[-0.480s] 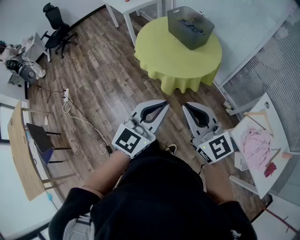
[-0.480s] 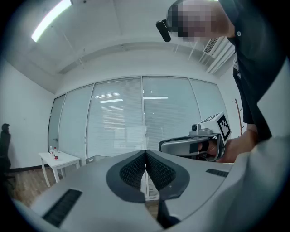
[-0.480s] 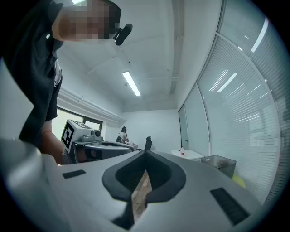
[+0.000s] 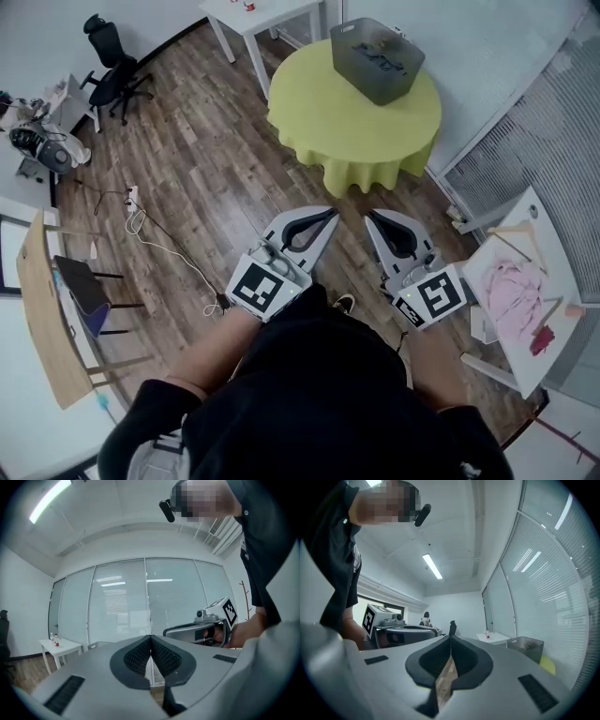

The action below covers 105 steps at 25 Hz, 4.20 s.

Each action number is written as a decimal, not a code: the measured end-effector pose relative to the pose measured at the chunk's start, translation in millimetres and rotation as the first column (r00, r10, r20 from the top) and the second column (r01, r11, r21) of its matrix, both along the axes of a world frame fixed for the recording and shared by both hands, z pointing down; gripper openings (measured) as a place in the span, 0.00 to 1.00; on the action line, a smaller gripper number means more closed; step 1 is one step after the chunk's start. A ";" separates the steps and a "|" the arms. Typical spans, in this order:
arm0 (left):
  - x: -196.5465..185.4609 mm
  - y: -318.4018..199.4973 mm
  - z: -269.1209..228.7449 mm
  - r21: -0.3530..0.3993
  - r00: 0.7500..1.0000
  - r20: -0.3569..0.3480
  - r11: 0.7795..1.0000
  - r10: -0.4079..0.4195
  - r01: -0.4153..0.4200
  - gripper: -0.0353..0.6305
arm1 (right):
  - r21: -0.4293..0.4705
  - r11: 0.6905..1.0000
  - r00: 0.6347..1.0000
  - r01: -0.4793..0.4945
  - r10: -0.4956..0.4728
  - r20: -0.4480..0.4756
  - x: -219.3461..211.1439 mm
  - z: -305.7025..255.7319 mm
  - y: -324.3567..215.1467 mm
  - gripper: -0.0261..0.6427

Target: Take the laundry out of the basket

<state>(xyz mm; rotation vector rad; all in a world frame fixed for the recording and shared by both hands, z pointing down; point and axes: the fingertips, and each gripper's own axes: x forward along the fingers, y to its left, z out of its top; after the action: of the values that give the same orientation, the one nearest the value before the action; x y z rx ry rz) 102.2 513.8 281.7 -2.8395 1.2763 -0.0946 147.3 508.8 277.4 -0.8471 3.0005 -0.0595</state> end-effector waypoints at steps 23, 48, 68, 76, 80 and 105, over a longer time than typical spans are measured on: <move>-61.9 -99.3 -13.1 0.000 0.998 -0.034 0.999 0.046 -0.046 0.07 | 0.007 0.999 0.997 -0.036 0.037 -0.063 -62.6 -16.0 -96.2 0.08; -118.5 -193.2 7.4 -0.025 0.992 -0.056 0.993 0.112 -0.114 0.07 | 0.020 0.994 0.987 -0.112 0.114 -0.110 -123.2 0.1 -186.5 0.07; -51.5 -330.0 2.6 -0.021 0.997 -0.027 0.997 0.068 -0.069 0.07 | 0.017 0.997 0.992 -0.076 0.077 -0.097 -58.4 -2.0 -330.1 0.07; -27.8 -370.9 -0.8 -0.024 0.999 -0.007 0.999 0.039 -0.039 0.07 | 0.011 0.999 0.995 -0.043 0.043 -0.084 -31.6 -2.6 -373.3 0.07; -13.7 -387.2 1.1 -0.022 1.000 -0.009 0.999 0.025 -0.025 0.07 | 0.011 1.000 0.996 -0.028 0.029 -0.081 -20.9 0.5 -389.9 0.07; -51.2 -521.5 24.3 -0.047 0.993 -0.026 0.992 0.113 -0.114 0.07 | -0.036 0.992 0.982 -0.122 0.116 -0.152 -58.5 27.8 -515.3 0.07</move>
<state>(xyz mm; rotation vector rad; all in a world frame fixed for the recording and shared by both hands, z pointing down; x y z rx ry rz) 51.0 -7.7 306.0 -2.9554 1.1288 -0.0906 88.8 -6.6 305.3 -1.0808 3.0881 -0.0641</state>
